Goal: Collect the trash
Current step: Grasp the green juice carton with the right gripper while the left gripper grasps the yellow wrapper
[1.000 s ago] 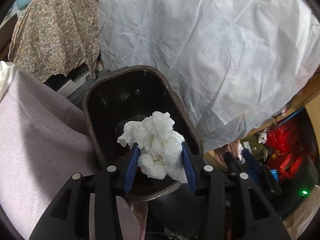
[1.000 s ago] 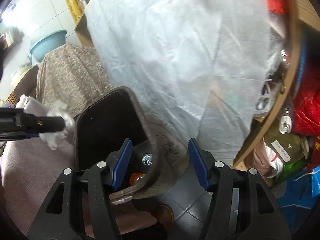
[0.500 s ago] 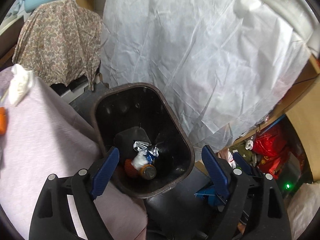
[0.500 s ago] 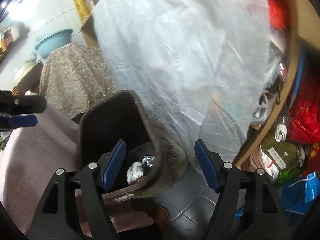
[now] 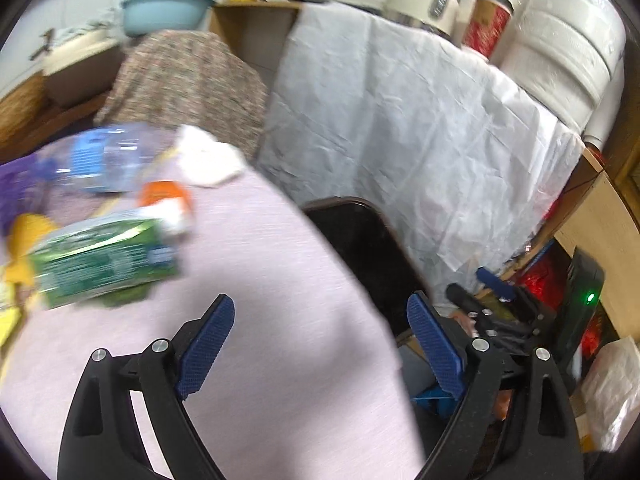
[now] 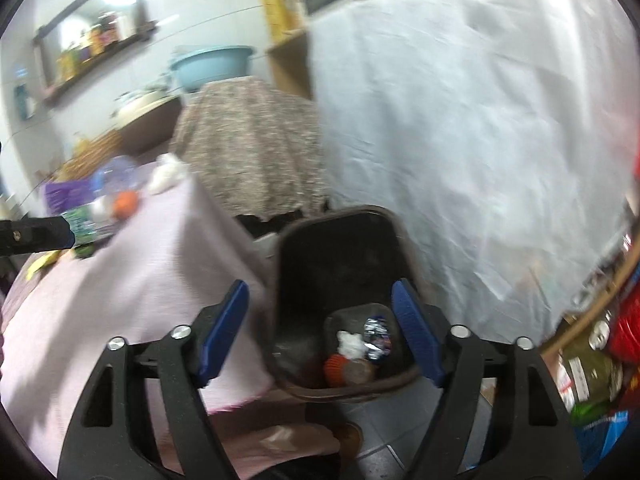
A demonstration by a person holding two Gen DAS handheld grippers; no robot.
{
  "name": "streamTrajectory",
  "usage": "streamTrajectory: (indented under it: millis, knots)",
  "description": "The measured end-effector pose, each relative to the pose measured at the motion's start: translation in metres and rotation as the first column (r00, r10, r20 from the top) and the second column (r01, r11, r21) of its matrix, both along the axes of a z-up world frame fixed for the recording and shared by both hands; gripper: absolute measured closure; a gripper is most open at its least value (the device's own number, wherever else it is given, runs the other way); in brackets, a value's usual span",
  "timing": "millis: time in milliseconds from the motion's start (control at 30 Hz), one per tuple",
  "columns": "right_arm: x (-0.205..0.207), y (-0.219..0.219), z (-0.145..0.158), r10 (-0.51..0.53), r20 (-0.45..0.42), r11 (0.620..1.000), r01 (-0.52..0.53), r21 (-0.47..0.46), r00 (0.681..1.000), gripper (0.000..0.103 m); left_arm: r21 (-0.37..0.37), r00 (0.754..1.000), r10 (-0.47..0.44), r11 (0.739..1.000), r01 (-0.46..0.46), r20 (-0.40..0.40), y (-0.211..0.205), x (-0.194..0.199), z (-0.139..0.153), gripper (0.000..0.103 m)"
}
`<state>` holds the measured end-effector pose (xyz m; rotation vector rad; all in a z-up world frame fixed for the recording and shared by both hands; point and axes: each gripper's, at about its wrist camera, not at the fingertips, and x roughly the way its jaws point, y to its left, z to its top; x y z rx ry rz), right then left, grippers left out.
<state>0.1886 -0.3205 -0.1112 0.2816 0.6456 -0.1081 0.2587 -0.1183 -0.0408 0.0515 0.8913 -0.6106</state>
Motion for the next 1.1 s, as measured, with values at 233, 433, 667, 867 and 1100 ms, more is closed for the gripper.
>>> streamTrajectory:
  millis: [233, 433, 667, 867, 1100]
  knots:
    - [0.023, 0.073, 0.028, 0.254, 0.034, 0.965, -0.250, -0.083, 0.967, 0.021, 0.032, 0.988, 0.137, 0.990, -0.140, 0.073, 0.102, -0.010, 0.006, 0.016]
    - [0.045, 0.166, 0.059, 0.507, 0.045, 0.832, -0.475, -0.287, 0.860, 0.021, 0.077, 0.955, 0.291, 0.952, -0.295, 0.060, 0.182, -0.006, -0.010, 0.016]
    - [0.085, 0.267, 0.070, 0.648, -0.070, 0.620, -0.578, -0.531, 0.759, 0.020, 0.148, 0.925, 0.371, 0.913, -0.380, 0.086, 0.232, 0.004, -0.016, 0.016]
    - [0.109, 0.319, 0.051, 0.667, -0.174, 0.406, -0.548, -0.731, 0.725, 0.019, 0.202, 0.925, 0.367, 0.903, -0.380, 0.098, 0.255, 0.008, -0.023, 0.016]
    - [0.133, 0.345, 0.035, 0.648, -0.223, 0.321, -0.526, -0.787, 0.728, 0.019, 0.263, 0.941, 0.321, 0.904, -0.337, 0.103, 0.253, 0.022, -0.031, 0.016]
